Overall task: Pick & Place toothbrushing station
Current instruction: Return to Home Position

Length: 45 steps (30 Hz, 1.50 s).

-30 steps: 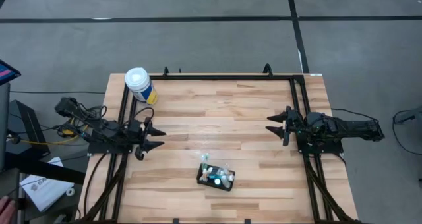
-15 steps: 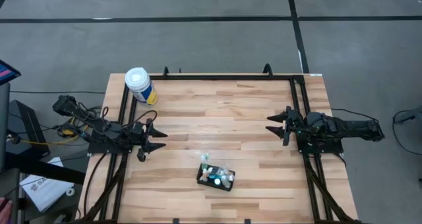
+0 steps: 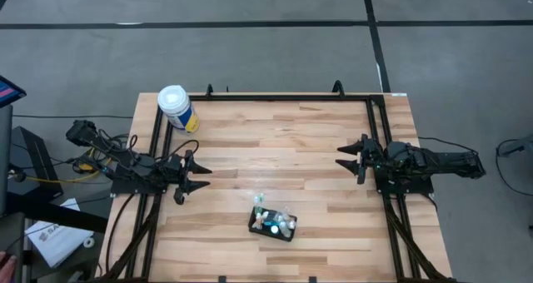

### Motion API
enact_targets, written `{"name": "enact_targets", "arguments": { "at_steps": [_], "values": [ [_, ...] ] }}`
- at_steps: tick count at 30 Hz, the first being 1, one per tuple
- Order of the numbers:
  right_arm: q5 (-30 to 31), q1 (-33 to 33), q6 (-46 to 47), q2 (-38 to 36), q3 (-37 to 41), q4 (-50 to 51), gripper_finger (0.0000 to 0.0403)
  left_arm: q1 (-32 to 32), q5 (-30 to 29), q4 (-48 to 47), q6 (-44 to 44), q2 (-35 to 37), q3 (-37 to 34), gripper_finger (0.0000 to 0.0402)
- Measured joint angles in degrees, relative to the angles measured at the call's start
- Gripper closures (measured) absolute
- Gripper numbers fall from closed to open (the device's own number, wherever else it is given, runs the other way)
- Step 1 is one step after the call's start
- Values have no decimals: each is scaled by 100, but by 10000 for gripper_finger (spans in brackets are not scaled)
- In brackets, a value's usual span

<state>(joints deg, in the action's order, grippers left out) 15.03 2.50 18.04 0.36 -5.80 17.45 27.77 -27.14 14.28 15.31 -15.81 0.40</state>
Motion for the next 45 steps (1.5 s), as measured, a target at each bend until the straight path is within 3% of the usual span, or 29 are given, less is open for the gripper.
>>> {"name": "enact_targets", "arguments": {
  "at_steps": [45],
  "values": [
    [1,-1,0,0,0,0,163,0,0,39,0,0,0,206]
  ]
}}
